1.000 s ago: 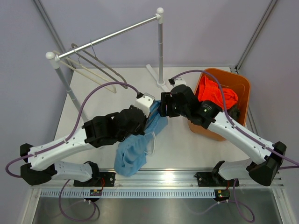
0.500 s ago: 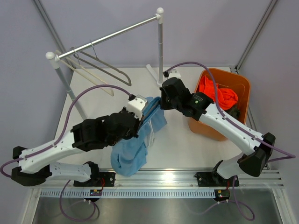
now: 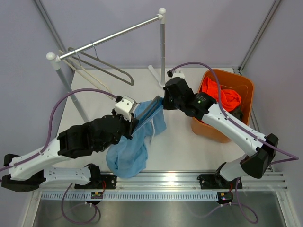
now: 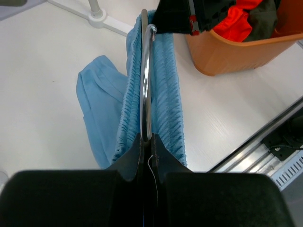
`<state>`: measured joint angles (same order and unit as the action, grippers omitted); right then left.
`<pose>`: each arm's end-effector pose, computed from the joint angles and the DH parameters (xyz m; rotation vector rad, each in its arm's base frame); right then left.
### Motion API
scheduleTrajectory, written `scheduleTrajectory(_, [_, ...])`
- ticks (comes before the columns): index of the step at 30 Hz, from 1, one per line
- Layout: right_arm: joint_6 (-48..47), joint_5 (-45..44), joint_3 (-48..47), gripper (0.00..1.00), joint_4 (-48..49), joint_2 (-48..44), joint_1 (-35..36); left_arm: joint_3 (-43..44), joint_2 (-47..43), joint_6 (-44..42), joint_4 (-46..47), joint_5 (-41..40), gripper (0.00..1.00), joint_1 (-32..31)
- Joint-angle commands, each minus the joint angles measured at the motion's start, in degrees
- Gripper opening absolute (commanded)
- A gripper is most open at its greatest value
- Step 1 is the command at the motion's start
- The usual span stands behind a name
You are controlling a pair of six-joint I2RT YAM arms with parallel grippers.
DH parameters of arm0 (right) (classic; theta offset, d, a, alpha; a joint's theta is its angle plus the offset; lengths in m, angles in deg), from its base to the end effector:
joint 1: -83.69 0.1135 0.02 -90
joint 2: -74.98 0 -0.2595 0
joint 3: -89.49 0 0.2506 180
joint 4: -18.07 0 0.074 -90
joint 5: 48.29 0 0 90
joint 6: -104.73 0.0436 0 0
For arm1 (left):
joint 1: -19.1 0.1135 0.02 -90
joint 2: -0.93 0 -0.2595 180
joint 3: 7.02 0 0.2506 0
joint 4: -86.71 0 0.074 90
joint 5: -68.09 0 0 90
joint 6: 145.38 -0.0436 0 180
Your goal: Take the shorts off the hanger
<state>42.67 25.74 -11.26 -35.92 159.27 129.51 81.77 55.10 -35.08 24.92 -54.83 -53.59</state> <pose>0.2361 0.2257 0.3721 -0.1935 2.2183 0.4078 0.0740 -0.1578 0.4158 0.5486 1.9174 -0.4702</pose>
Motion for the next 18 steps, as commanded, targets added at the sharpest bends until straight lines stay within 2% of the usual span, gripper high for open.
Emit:
scheduleTrajectory(1, [2.0,-5.8,2.3,0.00,1.0,-3.2,2.7,-1.8,-3.5,-1.8,12.3,-6.3,0.00,-0.7])
scheduleTrajectory(2, [2.5,-6.9,2.9,0.00,1.0,-4.5,6.1,-2.2,-3.5,-2.6,17.1,-7.1,0.00,-0.7])
scheduleTrajectory(5, [4.2,-10.2,3.6,0.00,-1.0,-6.1,11.1,-1.0,-0.4,-5.6,23.6,-10.2,0.00,-0.7])
scheduleTrajectory(8, [5.5,-12.0,4.2,0.00,-1.8,-8.8,14.1,2.1,5.3,-9.3,29.3,-15.0,0.00,-0.6])
scheduleTrajectory(12, [7.4,-14.7,3.9,0.00,-4.3,-11.5,20.5,8.1,11.5,-14.6,35.6,-14.7,0.00,1.7])
scheduleTrajectory(18, [9.2,-18.9,2.1,0.00,-9.3,-14.6,26.1,19.6,20.4,-16.0,39.3,-12.1,0.00,7.6])
